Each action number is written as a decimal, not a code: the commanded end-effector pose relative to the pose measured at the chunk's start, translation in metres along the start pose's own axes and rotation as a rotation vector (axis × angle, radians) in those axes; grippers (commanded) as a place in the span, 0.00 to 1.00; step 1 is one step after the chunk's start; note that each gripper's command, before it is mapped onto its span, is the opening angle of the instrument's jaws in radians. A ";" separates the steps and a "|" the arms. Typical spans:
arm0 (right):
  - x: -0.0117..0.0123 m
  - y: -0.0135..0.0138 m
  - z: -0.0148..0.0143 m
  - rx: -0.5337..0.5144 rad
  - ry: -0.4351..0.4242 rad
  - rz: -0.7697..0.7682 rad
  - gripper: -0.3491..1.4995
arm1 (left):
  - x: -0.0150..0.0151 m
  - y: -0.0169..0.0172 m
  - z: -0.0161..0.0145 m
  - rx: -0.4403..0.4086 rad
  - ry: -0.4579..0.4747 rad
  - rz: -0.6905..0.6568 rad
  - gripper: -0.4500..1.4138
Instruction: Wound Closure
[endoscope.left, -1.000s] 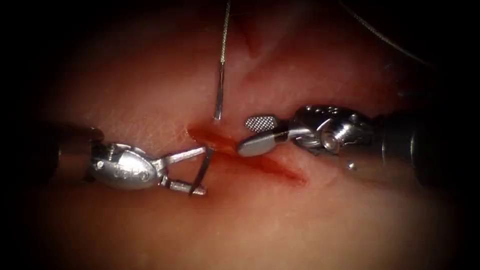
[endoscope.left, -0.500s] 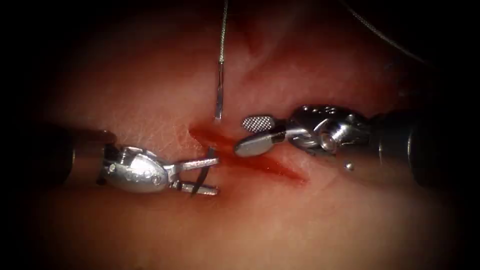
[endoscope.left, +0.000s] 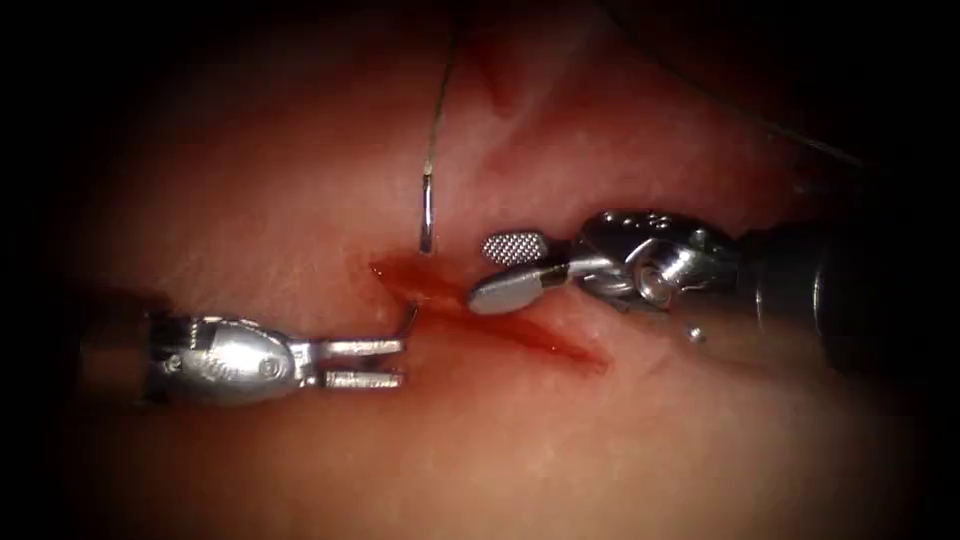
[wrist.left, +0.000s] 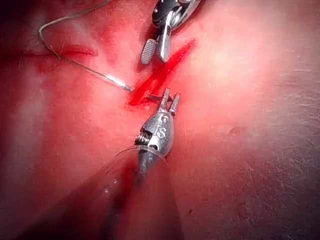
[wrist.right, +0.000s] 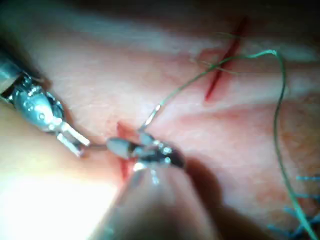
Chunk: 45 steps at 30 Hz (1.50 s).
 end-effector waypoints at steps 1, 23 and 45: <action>0.0000 0.0002 0.0009 0.000 0.002 -0.001 0.83 | 0.0003 0.0002 0.0005 -0.018 0.006 -0.024 0.00; 0.0023 -0.0038 -0.0016 0.099 0.037 -0.056 0.76 | 0.0123 0.0013 -0.0061 -0.087 0.020 -0.068 0.00; 0.0037 -0.0044 -0.0048 0.102 0.029 0.075 0.73 | 0.0228 -0.0123 -0.0086 0.164 0.105 0.072 0.00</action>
